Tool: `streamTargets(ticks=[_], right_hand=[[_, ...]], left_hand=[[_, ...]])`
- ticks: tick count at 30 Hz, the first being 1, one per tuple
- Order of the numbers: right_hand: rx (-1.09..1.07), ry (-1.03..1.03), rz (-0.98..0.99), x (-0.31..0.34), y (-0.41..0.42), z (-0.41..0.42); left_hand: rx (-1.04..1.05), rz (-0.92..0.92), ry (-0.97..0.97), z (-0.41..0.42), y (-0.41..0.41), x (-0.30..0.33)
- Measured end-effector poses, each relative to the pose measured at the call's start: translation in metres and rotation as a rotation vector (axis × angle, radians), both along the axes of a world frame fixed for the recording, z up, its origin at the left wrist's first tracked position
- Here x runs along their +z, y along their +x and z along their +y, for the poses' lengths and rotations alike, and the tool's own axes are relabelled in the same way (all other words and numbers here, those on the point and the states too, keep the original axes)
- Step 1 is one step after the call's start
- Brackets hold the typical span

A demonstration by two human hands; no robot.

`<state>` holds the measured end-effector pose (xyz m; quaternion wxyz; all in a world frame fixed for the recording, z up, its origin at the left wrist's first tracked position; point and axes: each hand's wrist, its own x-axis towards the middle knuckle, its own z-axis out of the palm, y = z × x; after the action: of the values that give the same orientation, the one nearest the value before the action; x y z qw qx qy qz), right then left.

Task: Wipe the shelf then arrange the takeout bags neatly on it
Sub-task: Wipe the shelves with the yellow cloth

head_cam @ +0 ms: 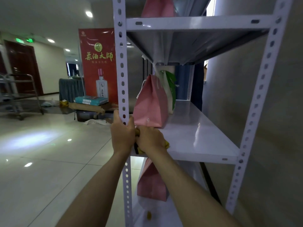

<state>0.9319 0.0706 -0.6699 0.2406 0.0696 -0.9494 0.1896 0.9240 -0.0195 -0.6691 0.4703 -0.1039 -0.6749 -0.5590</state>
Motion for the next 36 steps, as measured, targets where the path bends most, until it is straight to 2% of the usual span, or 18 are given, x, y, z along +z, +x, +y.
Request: streamTargets(ticks=[4, 13, 18, 22, 27, 31, 36], right_hand=[[0.046, -0.024, -0.064, 0.004, 0.003, 0.012], [-0.044, -0.153, -0.159, 0.003, 0.016, 0.078], [-0.175, -0.137, -0.152, 0.007, 0.028, 0.140], [-0.331, -0.047, -0.144, 0.010, 0.037, 0.179], [-0.469, 0.029, -0.154, 0.009, 0.044, 0.198], [-0.488, 0.097, -0.110, 0.004, 0.040, 0.199], [-0.454, 0.086, -0.026, -0.004, 0.034, 0.200]], left_hand=[[0.008, -0.022, -0.016, -0.001, 0.000, 0.001], [-0.015, -0.064, -0.072, -0.007, 0.008, 0.005], [-0.034, -0.077, -0.061, -0.007, 0.009, 0.007], [-0.045, -0.078, -0.052, -0.006, 0.012, 0.008], [-0.039, -0.093, -0.045, -0.006, 0.010, 0.006], [-0.040, -0.077, -0.010, -0.004, 0.010, 0.006], [-0.006, -0.086, 0.025, -0.002, 0.006, 0.002]])
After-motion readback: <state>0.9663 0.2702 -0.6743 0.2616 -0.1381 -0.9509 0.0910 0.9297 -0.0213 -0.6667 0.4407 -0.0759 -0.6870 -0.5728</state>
